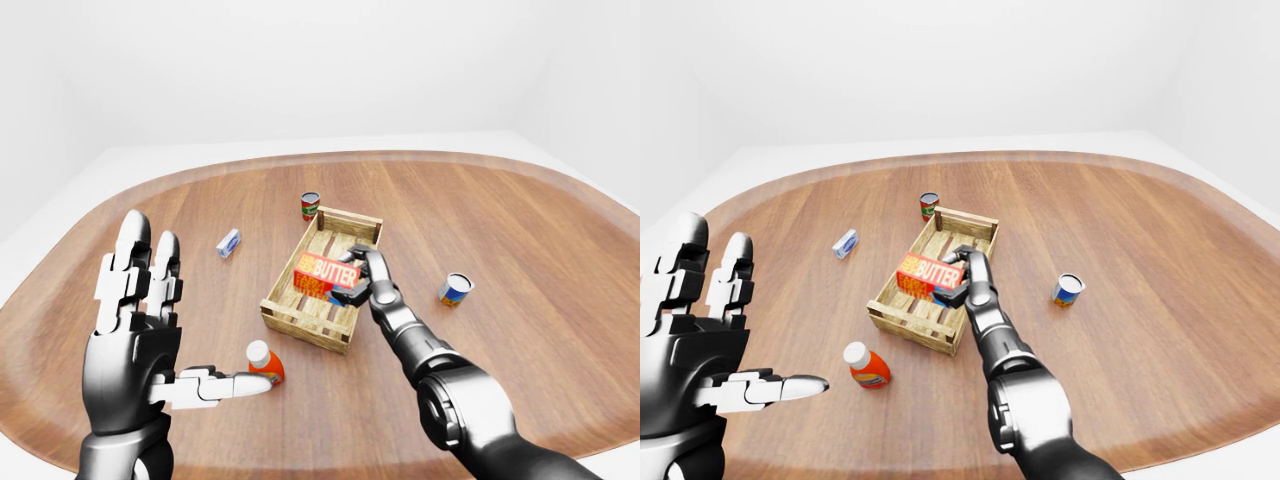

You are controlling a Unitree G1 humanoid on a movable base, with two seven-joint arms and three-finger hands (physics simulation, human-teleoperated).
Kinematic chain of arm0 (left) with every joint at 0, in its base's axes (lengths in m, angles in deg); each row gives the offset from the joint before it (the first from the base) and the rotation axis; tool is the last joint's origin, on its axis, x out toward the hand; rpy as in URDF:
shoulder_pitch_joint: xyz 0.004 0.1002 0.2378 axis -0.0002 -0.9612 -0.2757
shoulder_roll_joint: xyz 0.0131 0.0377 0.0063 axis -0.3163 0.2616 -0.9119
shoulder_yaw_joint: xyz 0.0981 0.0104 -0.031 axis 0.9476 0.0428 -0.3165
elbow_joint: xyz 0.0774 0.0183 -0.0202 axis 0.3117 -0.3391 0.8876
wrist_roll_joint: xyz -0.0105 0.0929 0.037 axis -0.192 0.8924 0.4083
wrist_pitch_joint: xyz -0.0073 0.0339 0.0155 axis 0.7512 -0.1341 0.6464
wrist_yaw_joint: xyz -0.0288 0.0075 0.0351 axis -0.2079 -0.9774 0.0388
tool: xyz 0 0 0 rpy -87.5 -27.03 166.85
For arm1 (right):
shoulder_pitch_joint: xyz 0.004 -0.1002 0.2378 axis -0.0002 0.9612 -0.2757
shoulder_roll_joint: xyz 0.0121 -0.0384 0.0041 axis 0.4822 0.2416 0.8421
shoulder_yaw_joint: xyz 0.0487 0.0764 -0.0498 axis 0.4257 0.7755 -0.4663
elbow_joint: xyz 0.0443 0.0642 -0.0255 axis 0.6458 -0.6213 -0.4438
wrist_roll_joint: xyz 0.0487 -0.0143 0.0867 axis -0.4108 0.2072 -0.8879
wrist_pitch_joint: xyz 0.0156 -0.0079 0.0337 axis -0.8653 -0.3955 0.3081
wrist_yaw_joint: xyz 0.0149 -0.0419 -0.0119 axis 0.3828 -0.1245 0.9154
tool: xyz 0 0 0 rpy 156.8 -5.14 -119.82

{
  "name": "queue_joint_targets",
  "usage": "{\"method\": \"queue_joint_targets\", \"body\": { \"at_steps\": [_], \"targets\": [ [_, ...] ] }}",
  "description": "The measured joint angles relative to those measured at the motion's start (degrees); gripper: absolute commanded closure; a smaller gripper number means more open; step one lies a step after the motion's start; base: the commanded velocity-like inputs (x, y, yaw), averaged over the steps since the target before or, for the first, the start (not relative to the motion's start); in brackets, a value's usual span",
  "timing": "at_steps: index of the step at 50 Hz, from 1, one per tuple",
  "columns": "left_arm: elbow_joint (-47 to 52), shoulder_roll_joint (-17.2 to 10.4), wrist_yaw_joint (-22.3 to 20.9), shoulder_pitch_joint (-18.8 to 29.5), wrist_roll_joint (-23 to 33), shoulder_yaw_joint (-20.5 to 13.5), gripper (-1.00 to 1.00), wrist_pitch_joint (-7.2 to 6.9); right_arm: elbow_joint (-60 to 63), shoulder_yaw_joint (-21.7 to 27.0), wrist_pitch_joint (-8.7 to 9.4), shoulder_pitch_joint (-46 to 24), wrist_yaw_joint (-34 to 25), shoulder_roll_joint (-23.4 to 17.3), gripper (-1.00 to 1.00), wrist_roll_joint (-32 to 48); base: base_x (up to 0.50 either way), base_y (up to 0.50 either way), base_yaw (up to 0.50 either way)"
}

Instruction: Pick up the butter and put it in the tray.

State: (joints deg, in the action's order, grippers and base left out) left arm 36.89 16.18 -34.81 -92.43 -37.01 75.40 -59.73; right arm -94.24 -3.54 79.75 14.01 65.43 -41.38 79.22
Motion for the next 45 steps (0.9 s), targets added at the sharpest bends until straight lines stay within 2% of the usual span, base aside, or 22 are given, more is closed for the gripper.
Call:
{"method": "queue_joint_targets", "body": {
  "at_steps": [45],
  "targets": [
    [0.5, 0.1, -0.4, -0.2, -0.4, -0.5, -1.0, 0.0, -0.4, 1.9, 0.0, 2.3, 0.7, 0.3, 1.0, 1.9, 0.0, 0.0, 0.0]
  ]
}}
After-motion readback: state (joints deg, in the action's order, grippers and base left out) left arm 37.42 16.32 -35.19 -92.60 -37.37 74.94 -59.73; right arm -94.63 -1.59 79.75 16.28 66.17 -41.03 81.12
